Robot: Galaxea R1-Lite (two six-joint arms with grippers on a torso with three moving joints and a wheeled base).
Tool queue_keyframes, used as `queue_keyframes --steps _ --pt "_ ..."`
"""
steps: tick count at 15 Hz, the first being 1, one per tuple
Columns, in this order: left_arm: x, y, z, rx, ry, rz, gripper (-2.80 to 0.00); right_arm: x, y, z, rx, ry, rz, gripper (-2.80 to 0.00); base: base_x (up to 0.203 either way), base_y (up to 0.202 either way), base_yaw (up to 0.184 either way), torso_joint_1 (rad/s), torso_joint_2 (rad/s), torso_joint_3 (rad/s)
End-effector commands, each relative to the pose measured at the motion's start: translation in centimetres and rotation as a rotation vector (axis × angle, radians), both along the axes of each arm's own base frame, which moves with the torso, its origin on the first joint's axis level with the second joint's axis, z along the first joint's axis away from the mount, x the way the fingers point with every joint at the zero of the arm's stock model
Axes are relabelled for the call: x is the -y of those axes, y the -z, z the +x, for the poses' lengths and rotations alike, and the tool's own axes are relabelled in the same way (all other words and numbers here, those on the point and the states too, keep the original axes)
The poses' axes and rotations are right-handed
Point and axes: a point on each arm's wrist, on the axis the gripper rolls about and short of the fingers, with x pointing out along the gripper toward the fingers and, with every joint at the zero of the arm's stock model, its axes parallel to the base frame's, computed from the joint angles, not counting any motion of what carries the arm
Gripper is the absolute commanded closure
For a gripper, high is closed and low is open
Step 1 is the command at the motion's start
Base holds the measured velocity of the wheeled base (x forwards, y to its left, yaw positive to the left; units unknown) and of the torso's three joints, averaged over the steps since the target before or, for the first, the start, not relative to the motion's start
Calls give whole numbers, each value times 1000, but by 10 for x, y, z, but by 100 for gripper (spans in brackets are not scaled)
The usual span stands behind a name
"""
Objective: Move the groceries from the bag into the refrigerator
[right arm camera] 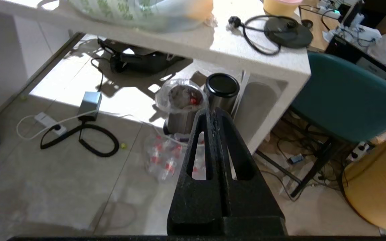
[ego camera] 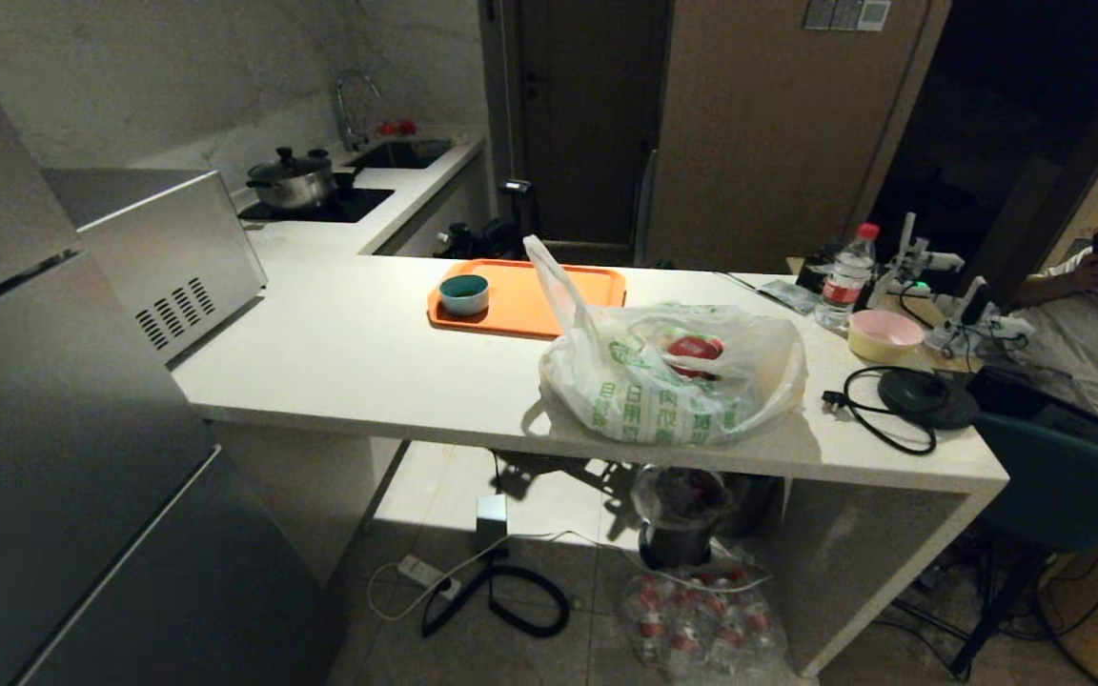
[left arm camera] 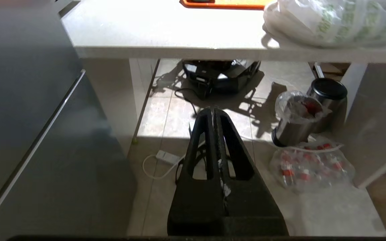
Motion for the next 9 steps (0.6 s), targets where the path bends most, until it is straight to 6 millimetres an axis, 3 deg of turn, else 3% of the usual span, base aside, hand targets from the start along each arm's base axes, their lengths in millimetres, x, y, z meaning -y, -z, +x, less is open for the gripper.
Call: queue_keyframes --steps 1,4,9 --pt "0 0 0 -3 0 2 0 0 0 0 -3 -1 -1 0 -196 0 3 -3 -2 -2" --pt "0 0 0 -1 0 0 0 0 0 0 -2 0 0 0 -175 0 0 0 1 2" --pt "0 0 0 -1 0 1 0 0 0 0 -2 -1 0 0 0 0 0 5 2 -3"
